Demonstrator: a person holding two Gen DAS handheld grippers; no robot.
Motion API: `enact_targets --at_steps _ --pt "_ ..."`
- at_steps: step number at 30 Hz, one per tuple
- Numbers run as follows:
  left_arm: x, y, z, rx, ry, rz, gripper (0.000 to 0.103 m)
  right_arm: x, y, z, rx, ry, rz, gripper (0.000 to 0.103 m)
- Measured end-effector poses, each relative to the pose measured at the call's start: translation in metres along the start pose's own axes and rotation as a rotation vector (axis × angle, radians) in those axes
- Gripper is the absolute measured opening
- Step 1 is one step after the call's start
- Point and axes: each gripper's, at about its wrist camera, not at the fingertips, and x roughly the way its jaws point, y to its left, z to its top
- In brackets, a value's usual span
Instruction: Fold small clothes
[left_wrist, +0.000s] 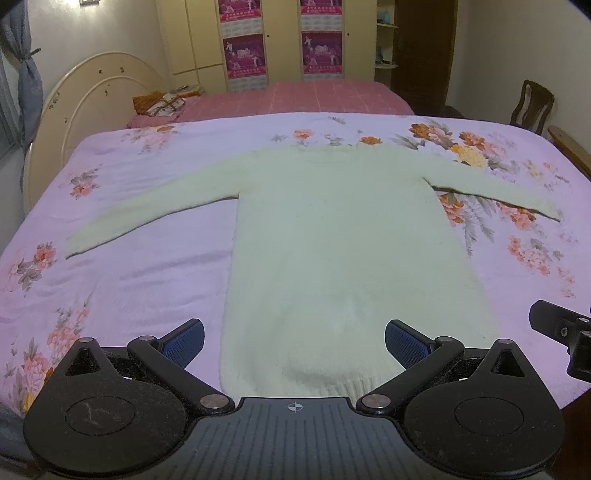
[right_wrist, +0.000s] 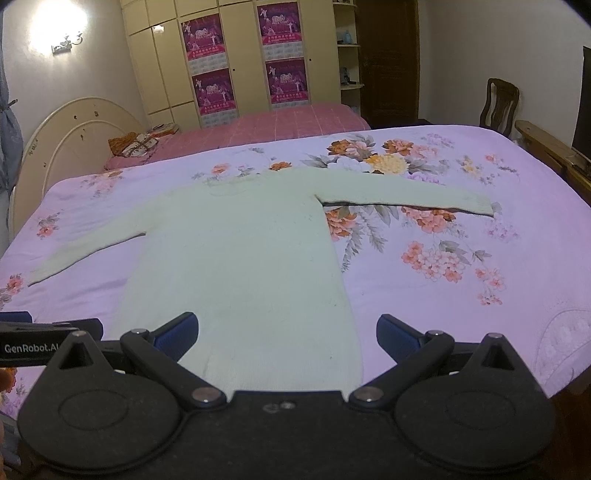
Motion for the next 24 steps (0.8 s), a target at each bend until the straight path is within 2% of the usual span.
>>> enact_targets --at_steps 13,24 --pt "0.033 -0.017 0.024 0.008 0.028 0.008 0.103 0.026 -0.026 0.016 0.032 0.008 -0.032 0.102" --pt "0.080 -0.049 0.067 0.013 0.044 0.029 0.103 0.065 -0.070 0.049 0.063 -0.005 -0.075 0.102"
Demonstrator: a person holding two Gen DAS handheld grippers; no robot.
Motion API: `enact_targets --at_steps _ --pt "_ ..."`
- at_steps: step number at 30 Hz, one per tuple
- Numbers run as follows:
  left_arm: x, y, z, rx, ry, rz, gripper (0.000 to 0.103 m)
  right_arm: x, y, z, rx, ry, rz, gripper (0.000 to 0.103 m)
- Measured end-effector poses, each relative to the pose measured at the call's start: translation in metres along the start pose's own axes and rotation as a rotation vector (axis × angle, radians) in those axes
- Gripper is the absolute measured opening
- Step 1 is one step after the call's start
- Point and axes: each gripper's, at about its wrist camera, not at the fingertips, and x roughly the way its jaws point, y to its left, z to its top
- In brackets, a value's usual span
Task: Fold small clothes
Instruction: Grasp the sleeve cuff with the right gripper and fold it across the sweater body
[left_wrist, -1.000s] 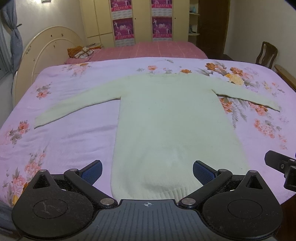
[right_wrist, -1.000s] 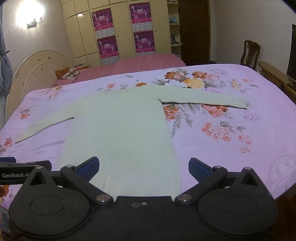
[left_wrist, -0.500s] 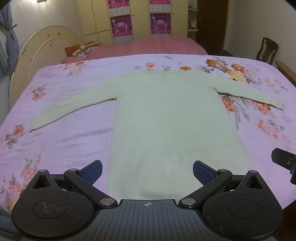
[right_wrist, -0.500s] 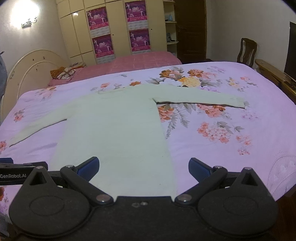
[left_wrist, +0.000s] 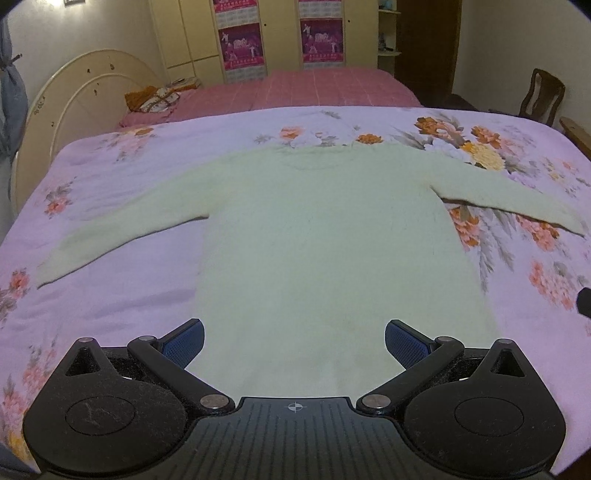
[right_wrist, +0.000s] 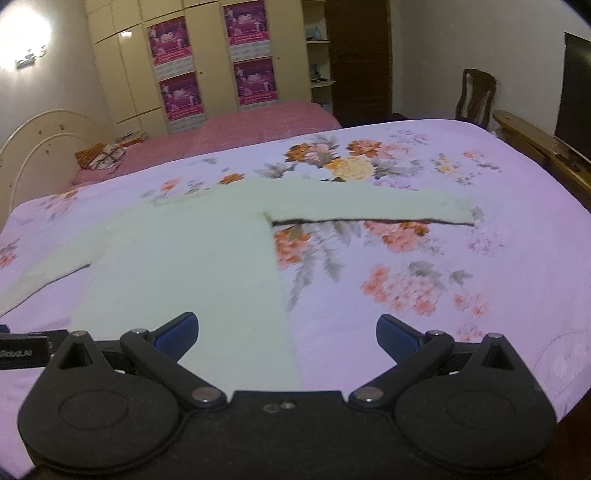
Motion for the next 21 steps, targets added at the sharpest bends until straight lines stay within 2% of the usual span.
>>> enact_targets --at_steps 13,15,17,21 --pt "0.077 -0.046 0.050 0.002 0.045 0.013 0.103 0.089 -0.067 0.048 0.042 0.018 -0.046 0.102" --pt "0.089 -0.053 0.057 0.000 0.052 0.017 0.103 0.105 -0.079 0.053 0.055 0.024 -0.049 0.096" --pt "0.100 -0.058 0.064 0.001 0.058 0.024 0.103 0.120 -0.091 0.057 0.072 0.032 -0.058 0.085" --pt "0.121 -0.067 0.077 0.010 0.052 0.034 0.103 0.152 -0.120 0.069 0.124 0.049 -0.067 0.079"
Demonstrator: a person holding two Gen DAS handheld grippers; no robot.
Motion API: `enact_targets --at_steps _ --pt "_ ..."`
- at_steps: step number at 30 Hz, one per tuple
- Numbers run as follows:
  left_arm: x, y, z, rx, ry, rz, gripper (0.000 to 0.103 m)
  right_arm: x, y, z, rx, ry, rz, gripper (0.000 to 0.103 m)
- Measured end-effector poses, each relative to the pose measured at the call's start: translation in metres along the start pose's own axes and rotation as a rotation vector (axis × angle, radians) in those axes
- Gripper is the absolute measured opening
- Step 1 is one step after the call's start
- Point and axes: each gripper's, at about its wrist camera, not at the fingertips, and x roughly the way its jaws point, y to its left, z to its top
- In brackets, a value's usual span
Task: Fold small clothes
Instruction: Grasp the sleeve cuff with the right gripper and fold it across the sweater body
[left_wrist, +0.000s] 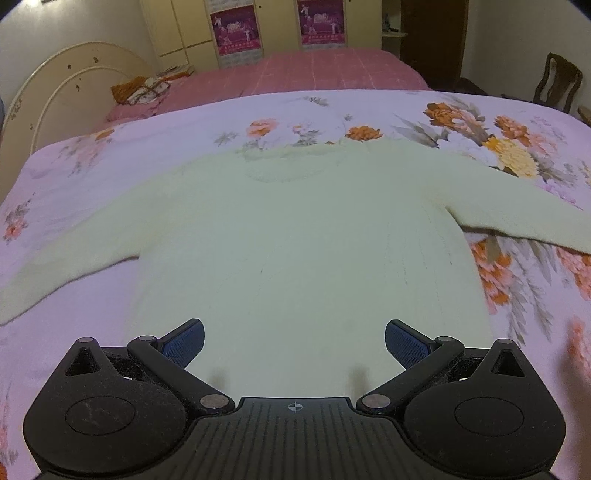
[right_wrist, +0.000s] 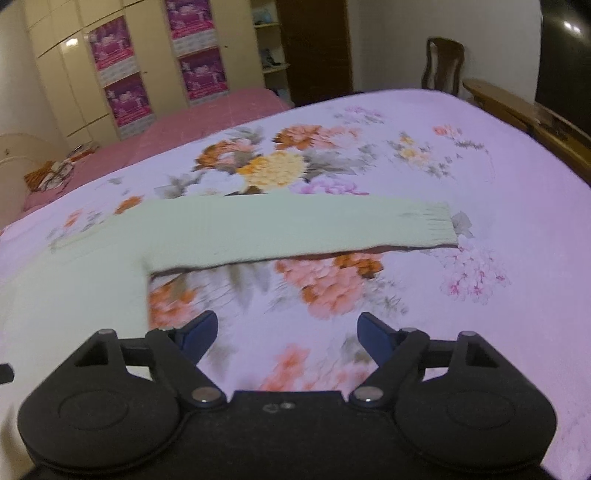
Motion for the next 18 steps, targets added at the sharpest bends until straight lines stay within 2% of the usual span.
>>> enact_targets --at_steps 3,7,10,15,18 --pt "0.014 -0.004 0.010 0.001 -0.008 0.019 0.103 0.024 -0.019 0.013 0.052 0.016 -0.016 0.072" --pt "0.033 -0.005 0.018 -0.006 0.010 0.031 0.103 0.058 -0.045 0.024 0.151 0.058 -0.019 0.058" --pt "0.044 -0.007 0.021 -0.005 0.011 0.041 0.103 0.079 -0.063 0.028 0.218 0.075 -0.020 0.055" --pt "0.061 -0.008 0.027 -0.005 0.033 0.069 0.103 0.098 -0.078 0.036 0.277 0.028 -0.032 0.053" --pt "0.067 -0.007 0.030 -0.004 0.032 0.059 0.103 0.106 -0.085 0.042 0.295 -0.015 -0.057 0.044"
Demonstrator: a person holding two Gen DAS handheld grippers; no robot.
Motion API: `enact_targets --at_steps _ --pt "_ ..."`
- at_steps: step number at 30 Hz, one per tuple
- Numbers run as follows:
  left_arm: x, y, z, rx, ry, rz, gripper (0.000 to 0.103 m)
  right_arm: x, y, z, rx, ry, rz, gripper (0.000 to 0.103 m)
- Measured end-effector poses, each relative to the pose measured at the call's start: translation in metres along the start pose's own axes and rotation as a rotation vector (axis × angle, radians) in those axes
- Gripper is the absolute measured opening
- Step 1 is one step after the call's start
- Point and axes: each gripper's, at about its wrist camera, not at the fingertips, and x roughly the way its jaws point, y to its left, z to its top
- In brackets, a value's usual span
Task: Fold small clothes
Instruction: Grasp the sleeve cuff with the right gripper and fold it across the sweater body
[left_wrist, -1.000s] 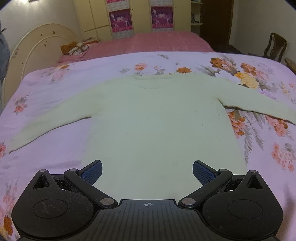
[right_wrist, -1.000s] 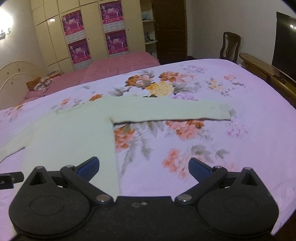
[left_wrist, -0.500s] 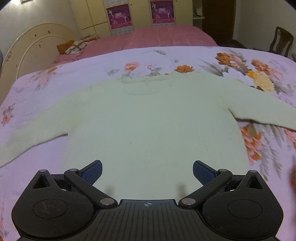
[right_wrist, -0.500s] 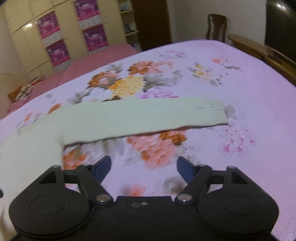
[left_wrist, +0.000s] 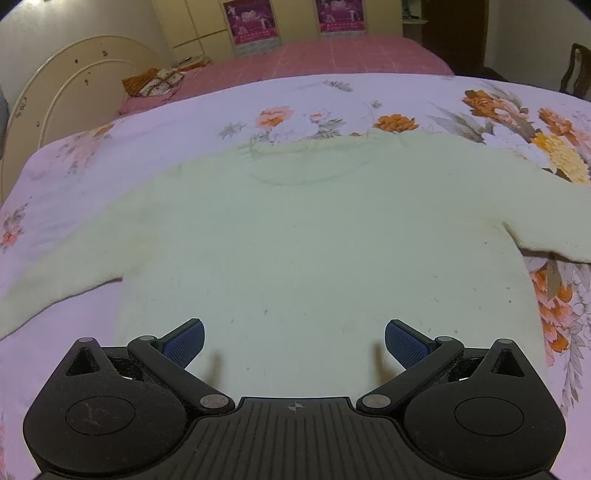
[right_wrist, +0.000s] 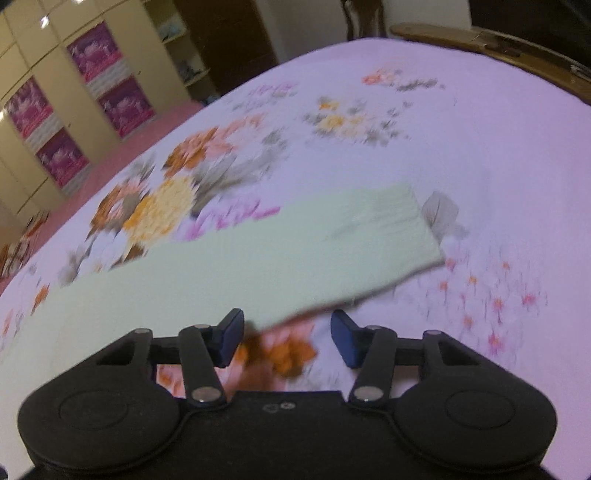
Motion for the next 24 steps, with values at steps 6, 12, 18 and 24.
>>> enact_targets --at_steps 6,12,18,24 --pt "-0.002 0.012 0.002 -0.033 -0.053 -0.097 0.103 0.008 -0.009 0.009 0.051 -0.060 0.035 0.006" --pt "-0.007 0.039 0.007 -0.072 -0.094 -0.092 0.103 -0.017 0.041 0.015 -0.061 -0.137 0.183 0.005" --pt "-0.011 0.098 0.014 -0.147 -0.129 -0.032 0.103 -0.044 0.168 -0.002 -0.288 -0.151 0.442 0.005" --pt "0.003 0.159 0.010 -0.184 -0.131 -0.030 0.103 -0.034 0.299 -0.081 -0.459 -0.004 0.628 0.005"
